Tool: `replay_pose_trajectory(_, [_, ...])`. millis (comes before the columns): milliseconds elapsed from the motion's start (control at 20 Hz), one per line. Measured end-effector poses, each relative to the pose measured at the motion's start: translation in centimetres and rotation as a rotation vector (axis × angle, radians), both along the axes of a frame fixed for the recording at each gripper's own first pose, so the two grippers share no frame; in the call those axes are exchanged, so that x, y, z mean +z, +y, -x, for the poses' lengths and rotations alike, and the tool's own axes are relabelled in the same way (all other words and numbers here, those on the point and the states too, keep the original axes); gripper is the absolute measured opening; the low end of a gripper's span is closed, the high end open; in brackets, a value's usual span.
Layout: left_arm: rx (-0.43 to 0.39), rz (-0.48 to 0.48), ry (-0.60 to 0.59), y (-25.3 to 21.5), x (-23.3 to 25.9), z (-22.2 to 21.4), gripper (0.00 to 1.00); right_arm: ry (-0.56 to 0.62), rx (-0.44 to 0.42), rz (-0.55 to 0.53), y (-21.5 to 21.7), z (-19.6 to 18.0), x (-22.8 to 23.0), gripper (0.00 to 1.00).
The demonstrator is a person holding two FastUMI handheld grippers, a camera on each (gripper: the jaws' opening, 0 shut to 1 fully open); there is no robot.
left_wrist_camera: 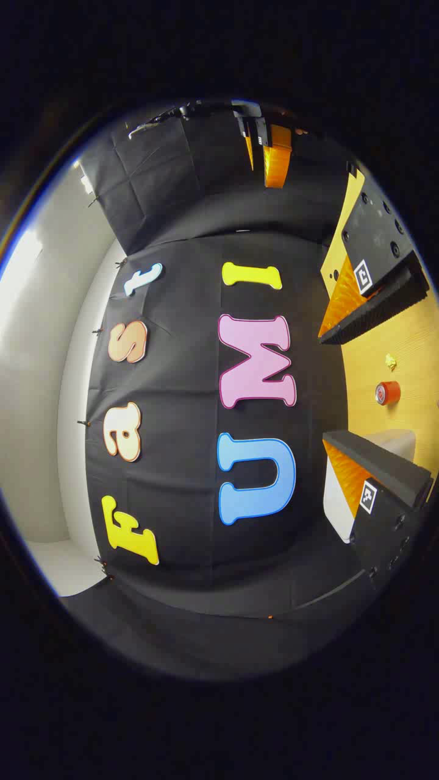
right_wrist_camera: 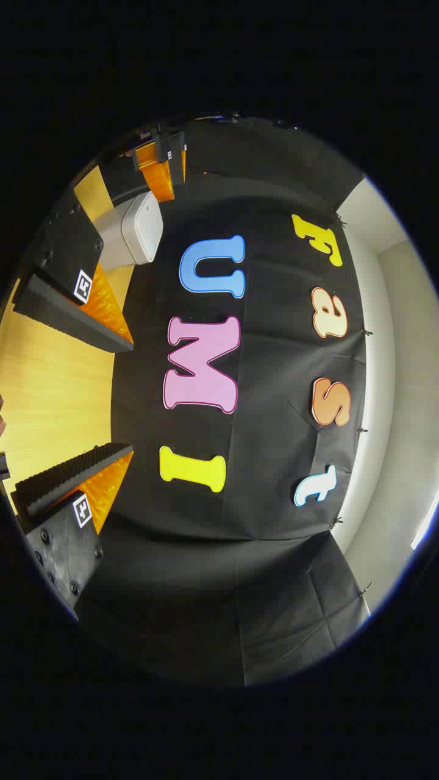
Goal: Press the lid of the desktop garbage bin to open it, pick up the crumpled paper on the desktop and throw it into the bin, then pick up the pop can on the desktop and drop it into the bin, and finally close the garbage bin lid.
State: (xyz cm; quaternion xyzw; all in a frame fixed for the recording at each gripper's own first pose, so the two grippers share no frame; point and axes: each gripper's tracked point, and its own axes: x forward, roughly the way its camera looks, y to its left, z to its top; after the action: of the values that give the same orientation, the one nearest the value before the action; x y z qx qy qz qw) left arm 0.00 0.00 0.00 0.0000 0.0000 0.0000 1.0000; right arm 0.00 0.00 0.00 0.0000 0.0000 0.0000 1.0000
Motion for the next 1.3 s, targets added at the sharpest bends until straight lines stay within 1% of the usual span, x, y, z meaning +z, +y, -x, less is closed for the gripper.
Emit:
replay_pose_trajectory(200, [-0.021, 0.038, -0.054, -0.2, 1.5, 0.2, 0.94, 0.002, 0.008, 0.004, 0.2, -0.2, 0.1, 0.96])
replay_pose_trajectory(350, [-0.022, 0.035, -0.086, 0.1, 2.4, 0.1, 0.95, -0.002, 0.016, 0.020, 0.5, -0.3, 0.1, 0.96])
replay_pose_trajectory(500, [-0.028, 0.016, -0.087, -0.2, 2.2, 0.0, 0.95, 0.001, 0.021, 0.025, 0.8, -0.3, -0.1, 0.96])
replay_pose_trajectory(650, [-0.029, 0.021, -0.088, -0.2, 2.3, 0.0, 0.94, 0.003, 0.019, 0.024, 0.6, -0.4, -0.1, 0.96])
replay_pose_trajectory(700, [-0.025, 0.021, -0.085, -0.1, 2.1, -0.1, 0.94, 0.003, 0.018, 0.021, 0.6, -0.5, -0.1, 1.00])
replay_pose_trajectory(750, [-0.021, 0.021, -0.081, 0.1, 2.0, -0.2, 0.95, 0.004, 0.017, 0.019, 0.6, -0.4, -0.2, 0.96])
replay_pose_trajectory(1000, [0.005, 0.023, -0.068, 1.2, 1.5, -0.3, 0.94, 0.009, 0.018, 0.021, 0.7, -0.5, -0.4, 0.96])
replay_pose_trajectory(1300, [0.008, 0.010, -0.055, 2.5, 0.7, -0.6, 0.94, 0.021, 0.020, 0.025, 1.0, -0.6, -0.7, 0.96])
